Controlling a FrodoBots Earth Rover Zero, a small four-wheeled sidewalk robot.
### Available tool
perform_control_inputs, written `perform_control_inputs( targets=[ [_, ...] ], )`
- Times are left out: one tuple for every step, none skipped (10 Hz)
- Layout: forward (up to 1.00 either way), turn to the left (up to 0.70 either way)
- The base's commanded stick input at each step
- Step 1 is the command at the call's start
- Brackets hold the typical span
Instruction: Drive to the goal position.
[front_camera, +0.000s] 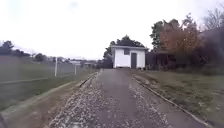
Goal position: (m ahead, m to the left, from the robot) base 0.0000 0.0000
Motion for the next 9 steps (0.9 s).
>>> perform_control_inputs(
  targets=[
    [0.60, 0.00],
    [0.60, 0.00],
    [0.60, 0.00],
    [0.60, 0.00],
    [0.60, 0.00],
    [0.60, 0.00],
    [0.60, 0.00],
    [0.60, 0.00],
    [0.60, 0.00]
  ],
)
